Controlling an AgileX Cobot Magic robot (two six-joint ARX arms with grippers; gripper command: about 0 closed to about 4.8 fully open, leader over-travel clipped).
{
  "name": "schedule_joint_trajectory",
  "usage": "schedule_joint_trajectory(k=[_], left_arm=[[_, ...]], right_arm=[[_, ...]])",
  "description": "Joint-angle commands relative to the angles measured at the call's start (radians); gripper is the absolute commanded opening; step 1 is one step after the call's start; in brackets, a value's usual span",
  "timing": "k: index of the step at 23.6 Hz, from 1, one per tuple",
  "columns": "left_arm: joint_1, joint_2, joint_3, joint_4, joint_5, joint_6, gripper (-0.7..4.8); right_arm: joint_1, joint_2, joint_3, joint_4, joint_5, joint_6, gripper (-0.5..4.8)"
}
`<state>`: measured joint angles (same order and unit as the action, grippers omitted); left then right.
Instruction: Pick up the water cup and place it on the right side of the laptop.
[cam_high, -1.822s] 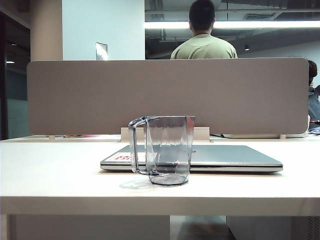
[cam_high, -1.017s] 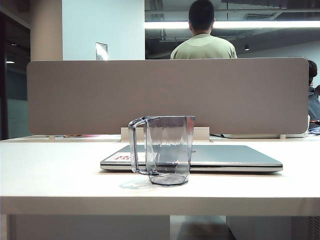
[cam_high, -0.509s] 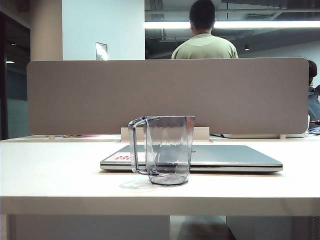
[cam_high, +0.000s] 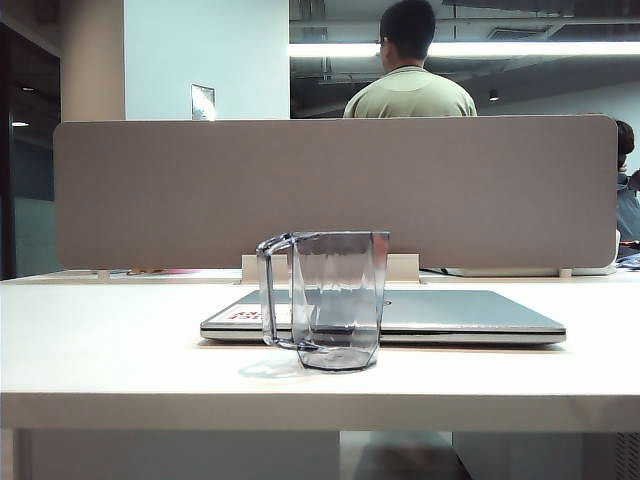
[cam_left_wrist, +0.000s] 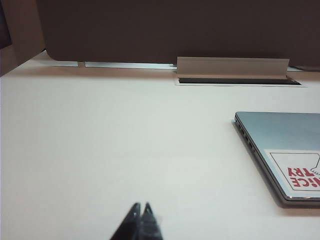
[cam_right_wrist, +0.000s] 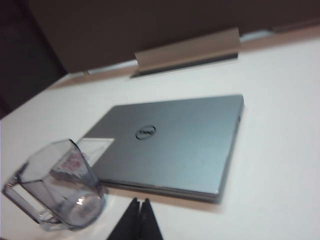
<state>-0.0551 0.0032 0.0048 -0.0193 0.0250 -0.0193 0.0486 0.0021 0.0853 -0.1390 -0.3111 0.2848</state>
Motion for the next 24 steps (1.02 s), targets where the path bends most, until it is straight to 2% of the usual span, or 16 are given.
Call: schedule_joint_trajectory(k=[1,8,13,24], left_arm=[[0.0,0.001,0.003,-0.006,0.005,0.001,-0.04],[0.0,0.001,0.003,-0.034,0.005,0.001,-0.04],[0.0,0.001,0.003,-0.035,0.005,0.001,-0.04],[0.0,0.001,0.003,-0.037,0.005,0.0,-0.04]], right_arm=[[0.035,0.002,0.04,0.032,0.002,0.003,-0.09],[0.111,0.004,0.106,0.052,0.089,0.003,-0.09],[0.136,0.059,0.146,0.098,0.1,0.003,-0.09],[0.189,0.399,0.256,0.215,0.1,-0.001,-0.09]])
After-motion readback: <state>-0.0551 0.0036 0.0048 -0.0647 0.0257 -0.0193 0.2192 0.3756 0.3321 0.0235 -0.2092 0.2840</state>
